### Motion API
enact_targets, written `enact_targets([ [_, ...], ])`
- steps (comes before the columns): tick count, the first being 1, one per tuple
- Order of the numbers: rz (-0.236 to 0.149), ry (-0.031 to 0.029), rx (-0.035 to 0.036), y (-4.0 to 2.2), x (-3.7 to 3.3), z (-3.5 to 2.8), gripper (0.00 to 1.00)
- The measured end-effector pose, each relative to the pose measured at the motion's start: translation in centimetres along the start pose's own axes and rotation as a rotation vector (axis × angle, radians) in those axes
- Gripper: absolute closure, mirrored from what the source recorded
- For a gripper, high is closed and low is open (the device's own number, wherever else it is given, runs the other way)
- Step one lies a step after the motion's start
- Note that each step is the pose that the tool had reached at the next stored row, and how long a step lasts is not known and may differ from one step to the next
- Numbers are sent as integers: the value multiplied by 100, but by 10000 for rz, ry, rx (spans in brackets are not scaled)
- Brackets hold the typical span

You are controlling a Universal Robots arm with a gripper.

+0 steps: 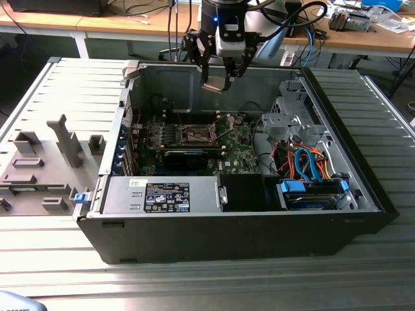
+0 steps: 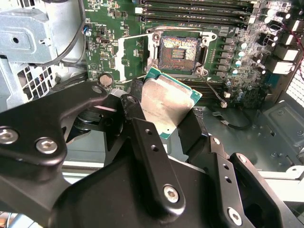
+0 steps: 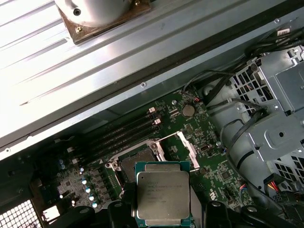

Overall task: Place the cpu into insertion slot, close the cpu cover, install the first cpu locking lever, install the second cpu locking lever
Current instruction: 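Place the cpu into insertion slot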

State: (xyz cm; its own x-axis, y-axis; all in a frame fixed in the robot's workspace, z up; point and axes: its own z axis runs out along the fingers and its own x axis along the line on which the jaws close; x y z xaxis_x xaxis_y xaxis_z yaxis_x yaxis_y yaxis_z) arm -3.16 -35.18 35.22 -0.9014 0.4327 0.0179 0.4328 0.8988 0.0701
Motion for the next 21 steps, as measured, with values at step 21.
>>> enact_targets([
  [21, 338, -24, -5, -1, 0, 6, 45],
])
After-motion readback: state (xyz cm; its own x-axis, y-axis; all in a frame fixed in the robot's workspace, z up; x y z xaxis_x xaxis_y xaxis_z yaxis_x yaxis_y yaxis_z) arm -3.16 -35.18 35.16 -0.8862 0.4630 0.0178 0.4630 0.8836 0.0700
